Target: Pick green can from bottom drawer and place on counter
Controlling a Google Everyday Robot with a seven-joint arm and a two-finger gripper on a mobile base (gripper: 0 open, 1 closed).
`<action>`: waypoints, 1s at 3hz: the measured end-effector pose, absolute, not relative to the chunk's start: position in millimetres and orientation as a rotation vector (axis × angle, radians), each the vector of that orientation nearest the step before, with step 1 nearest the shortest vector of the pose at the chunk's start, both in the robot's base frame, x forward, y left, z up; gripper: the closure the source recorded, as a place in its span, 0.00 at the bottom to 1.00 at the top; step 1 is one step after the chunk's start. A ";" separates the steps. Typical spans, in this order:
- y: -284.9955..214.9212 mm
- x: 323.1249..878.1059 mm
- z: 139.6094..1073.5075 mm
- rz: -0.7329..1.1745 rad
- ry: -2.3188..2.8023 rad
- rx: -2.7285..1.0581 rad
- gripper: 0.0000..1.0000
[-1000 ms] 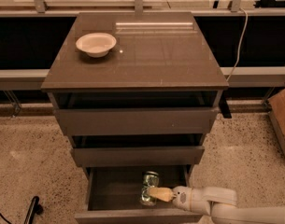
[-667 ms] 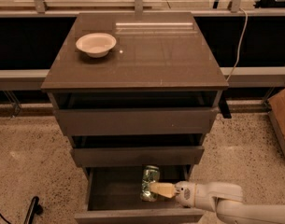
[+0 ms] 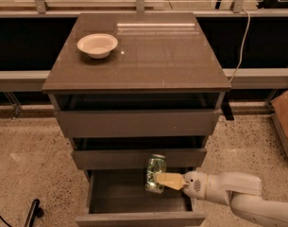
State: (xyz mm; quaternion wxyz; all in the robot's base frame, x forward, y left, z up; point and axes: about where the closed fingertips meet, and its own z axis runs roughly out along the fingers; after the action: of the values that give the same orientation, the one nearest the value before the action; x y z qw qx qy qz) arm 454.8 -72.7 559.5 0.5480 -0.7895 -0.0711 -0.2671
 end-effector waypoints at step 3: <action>-152.7 456.7 715.5 -0.682 -0.127 -2.032 0.69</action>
Offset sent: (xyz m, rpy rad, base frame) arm -0.0046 -0.1088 0.1978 -0.1762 0.0184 -0.1120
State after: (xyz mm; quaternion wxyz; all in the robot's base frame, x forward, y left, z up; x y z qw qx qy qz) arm 456.7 -152.7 715.5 0.4770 -0.8318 -0.0521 -0.2791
